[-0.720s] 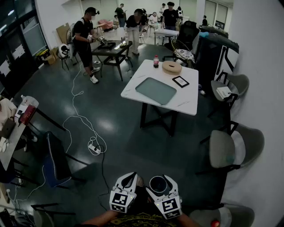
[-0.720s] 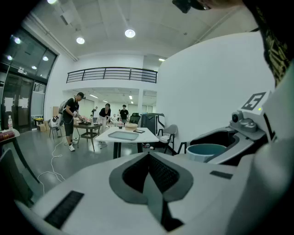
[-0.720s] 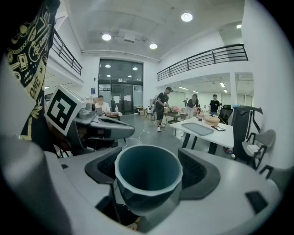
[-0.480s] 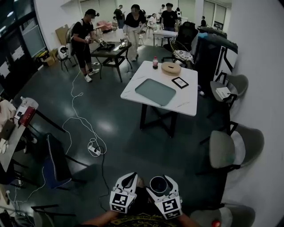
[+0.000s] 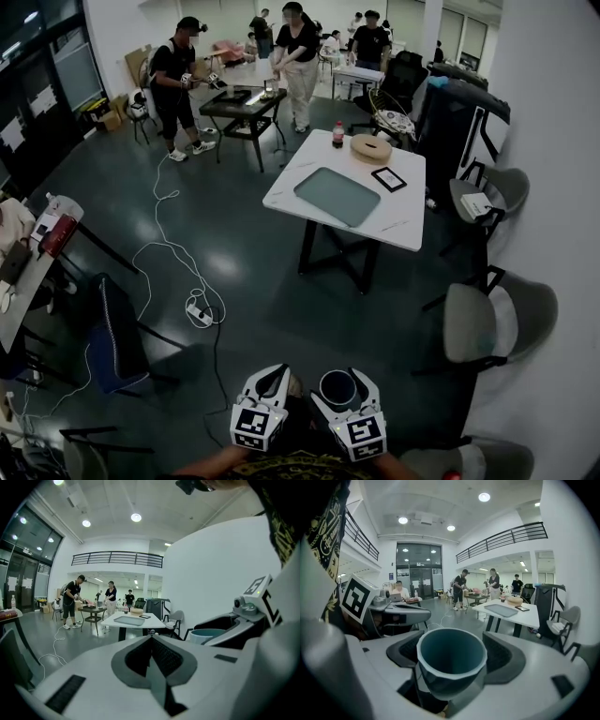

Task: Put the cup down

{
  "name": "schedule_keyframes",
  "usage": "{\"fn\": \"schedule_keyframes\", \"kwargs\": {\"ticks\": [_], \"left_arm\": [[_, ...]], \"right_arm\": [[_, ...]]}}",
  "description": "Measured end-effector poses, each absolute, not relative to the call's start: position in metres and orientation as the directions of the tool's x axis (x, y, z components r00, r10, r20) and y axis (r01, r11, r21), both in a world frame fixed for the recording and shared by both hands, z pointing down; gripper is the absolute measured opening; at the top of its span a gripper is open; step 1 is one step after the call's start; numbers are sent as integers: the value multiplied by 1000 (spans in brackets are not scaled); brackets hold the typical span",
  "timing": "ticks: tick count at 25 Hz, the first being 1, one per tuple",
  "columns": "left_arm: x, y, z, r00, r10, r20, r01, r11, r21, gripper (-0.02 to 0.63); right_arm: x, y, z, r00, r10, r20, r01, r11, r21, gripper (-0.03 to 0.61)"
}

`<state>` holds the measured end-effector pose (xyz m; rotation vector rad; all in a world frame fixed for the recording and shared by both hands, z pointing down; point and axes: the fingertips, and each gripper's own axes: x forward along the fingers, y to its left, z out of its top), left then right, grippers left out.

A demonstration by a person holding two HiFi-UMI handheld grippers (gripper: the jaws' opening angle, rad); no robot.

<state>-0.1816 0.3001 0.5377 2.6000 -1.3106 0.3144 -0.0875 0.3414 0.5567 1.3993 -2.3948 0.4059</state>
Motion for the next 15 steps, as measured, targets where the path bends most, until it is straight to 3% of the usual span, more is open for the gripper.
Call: {"fn": "schedule_keyframes", "kwargs": {"ticks": [15], "left_arm": [[-204, 260, 538, 567, -777, 273, -822, -554, 130, 11]], "right_arm": [[-100, 293, 542, -433, -790, 434, -890, 450, -69, 391]]}}
